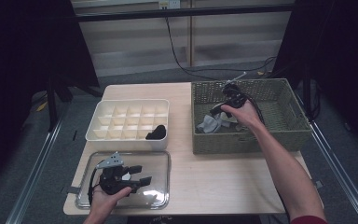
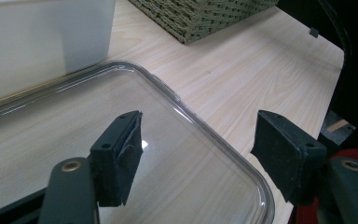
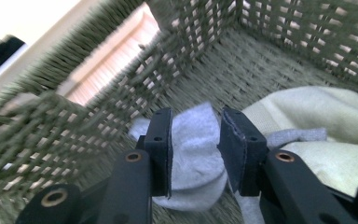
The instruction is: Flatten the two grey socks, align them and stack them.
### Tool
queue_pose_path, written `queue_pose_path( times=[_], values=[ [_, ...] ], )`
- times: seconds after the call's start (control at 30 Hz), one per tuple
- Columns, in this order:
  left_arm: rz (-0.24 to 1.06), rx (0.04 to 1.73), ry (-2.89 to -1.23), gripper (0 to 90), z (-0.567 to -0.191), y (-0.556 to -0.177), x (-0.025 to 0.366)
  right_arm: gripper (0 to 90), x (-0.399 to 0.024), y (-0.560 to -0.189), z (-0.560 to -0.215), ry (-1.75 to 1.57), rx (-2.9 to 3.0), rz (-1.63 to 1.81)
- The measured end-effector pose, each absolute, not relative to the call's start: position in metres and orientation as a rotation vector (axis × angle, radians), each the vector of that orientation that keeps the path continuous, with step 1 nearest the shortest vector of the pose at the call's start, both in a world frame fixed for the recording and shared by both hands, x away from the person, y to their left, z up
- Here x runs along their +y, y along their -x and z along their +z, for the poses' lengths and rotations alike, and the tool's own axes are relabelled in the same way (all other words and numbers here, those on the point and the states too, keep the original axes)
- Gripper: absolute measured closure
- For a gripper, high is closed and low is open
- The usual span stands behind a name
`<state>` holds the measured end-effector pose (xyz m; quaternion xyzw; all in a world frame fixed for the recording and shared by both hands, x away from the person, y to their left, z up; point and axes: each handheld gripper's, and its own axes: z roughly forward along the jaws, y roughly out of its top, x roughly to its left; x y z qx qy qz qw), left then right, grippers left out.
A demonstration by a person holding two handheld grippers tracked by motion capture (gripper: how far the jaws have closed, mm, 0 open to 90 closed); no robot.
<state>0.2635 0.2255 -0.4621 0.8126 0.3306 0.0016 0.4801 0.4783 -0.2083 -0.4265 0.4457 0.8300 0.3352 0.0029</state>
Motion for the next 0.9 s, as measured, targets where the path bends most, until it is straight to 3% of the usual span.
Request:
queue_pose_path(
  times=[0.27, 0.9],
  values=[
    [0.012, 0.815, -1.981, 32.4, -0.462, -0.265, 0.227, 69.7, -0.206, -0.489, -0.439, -1.446, 2.641, 0.925],
    [0.017, 0.824, -1.993, 31.7, -0.464, -0.268, 0.229, 68.3, -0.202, -0.496, -0.463, -1.532, 2.747, 0.765]
  ],
)
